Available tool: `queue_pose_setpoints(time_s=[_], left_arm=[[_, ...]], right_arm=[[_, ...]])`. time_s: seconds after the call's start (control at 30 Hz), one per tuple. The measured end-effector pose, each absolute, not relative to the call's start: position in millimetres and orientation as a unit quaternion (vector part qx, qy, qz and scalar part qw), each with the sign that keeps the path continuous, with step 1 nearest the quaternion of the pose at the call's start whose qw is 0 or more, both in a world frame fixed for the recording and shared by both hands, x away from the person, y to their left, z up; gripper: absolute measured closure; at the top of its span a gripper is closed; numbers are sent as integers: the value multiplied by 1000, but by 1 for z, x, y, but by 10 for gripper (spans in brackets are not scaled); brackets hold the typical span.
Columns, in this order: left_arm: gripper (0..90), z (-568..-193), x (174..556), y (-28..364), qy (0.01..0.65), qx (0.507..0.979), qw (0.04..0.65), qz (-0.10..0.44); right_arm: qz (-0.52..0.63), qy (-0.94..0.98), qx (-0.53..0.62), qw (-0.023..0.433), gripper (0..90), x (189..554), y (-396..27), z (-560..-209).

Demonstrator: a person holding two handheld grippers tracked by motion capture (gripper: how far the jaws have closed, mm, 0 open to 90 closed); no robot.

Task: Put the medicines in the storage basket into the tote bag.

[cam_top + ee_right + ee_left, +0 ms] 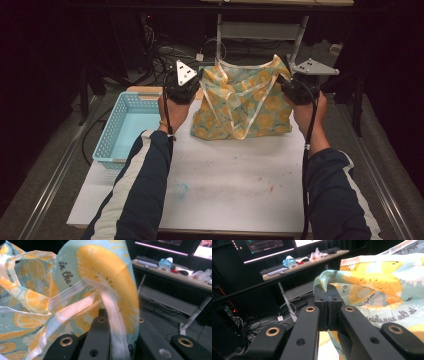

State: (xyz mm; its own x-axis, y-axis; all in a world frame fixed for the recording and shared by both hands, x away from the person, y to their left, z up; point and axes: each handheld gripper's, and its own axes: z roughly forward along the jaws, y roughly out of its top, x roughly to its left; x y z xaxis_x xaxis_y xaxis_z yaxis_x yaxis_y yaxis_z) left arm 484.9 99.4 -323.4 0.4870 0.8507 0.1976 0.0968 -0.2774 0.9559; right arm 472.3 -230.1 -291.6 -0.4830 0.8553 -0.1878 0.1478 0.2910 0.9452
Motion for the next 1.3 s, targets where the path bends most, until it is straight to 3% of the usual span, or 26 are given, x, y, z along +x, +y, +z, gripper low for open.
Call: queue_pose_setpoints(time_s=[0.93, 1.3], left_arm=[[873, -262, 475, 119, 343, 655, 534, 410], [870, -265, 476, 113, 338, 665, 528, 406]], right_arm=[[527, 674, 304, 419, 900, 425, -222, -191], [515, 679, 322, 413, 900, 432, -232, -206]])
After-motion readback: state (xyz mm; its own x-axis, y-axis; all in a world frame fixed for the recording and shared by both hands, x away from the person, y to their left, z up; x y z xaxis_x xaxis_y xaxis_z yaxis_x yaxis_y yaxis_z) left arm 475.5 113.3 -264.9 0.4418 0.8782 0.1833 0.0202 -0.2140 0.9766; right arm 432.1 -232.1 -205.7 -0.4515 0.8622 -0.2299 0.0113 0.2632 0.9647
